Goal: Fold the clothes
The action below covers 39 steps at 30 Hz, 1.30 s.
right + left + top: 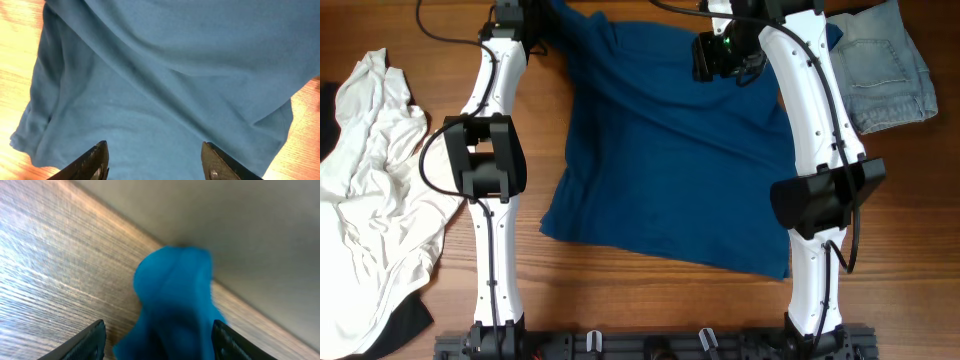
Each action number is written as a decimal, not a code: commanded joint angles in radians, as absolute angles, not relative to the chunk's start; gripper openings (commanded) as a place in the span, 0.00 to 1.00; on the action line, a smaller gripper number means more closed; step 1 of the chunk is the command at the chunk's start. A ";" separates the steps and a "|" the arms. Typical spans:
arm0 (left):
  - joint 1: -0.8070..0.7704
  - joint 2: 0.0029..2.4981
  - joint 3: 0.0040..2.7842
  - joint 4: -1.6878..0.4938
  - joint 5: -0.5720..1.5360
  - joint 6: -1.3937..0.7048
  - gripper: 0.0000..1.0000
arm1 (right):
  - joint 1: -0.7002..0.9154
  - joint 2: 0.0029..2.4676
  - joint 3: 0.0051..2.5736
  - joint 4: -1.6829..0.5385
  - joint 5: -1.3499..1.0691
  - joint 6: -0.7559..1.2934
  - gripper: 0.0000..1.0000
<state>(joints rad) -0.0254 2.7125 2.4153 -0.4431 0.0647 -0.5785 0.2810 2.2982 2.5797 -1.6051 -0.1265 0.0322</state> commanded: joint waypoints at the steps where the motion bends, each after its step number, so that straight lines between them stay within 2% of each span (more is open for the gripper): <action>1: -0.036 2.782 2.428 -0.404 0.062 -0.616 0.60 | 0.288 2.231 2.592 -1.608 -0.162 0.030 0.59; 3: -0.036 2.798 2.428 -0.398 0.062 -0.642 0.56 | 0.294 2.222 2.592 -1.607 -0.162 0.030 0.59; 4: -0.037 2.805 2.428 -0.391 0.063 -0.645 0.49 | 0.296 2.221 2.592 -1.608 -0.162 0.030 0.58; 6: -0.037 2.806 2.428 -0.374 0.062 -0.645 0.12 | 0.303 2.220 2.592 -1.608 -0.163 0.030 0.57; 7: -0.037 2.806 2.428 -0.360 0.062 -0.645 0.04 | 0.308 2.220 2.592 -1.608 -0.162 0.030 0.56; 15: -0.036 2.805 2.428 -0.322 0.062 -0.674 0.04 | 0.362 2.220 2.592 -1.608 -0.189 0.030 0.49; 19: -0.030 2.787 2.430 -0.330 0.059 -0.674 0.04 | 0.411 2.220 2.592 -1.608 -0.250 0.030 0.49; 21: -0.028 2.770 2.430 -0.329 0.058 -0.674 0.04 | 0.441 2.220 2.589 -1.608 -0.271 0.030 0.45; 23: -0.026 2.751 2.430 -0.334 0.042 -0.674 0.04 | 0.464 2.220 2.566 -1.608 -0.272 0.030 0.45; 25: -0.023 2.732 2.430 -0.350 0.016 -0.673 0.04 | 0.478 2.220 2.511 -1.608 -0.283 0.025 0.39; 26: -0.022 2.724 2.430 -0.355 0.013 -0.670 0.04 | 0.484 2.220 2.467 -1.607 -0.290 0.022 0.39; 28: -0.019 2.716 2.430 -0.363 0.013 -0.670 0.04 | 0.492 2.220 2.385 -1.608 -0.294 0.017 0.49; 30: -0.016 2.713 2.430 -0.374 0.013 -0.670 0.04 | 0.508 2.220 2.323 -1.608 -0.294 0.001 0.53; 32: -0.013 2.713 2.430 -0.388 0.010 -0.670 0.04 | 0.533 2.220 2.259 -1.605 -0.294 -0.020 0.50; 39: 0.014 2.652 2.430 -0.516 -0.133 -0.657 0.04 | 0.614 2.220 2.186 -1.590 -0.294 -0.047 0.53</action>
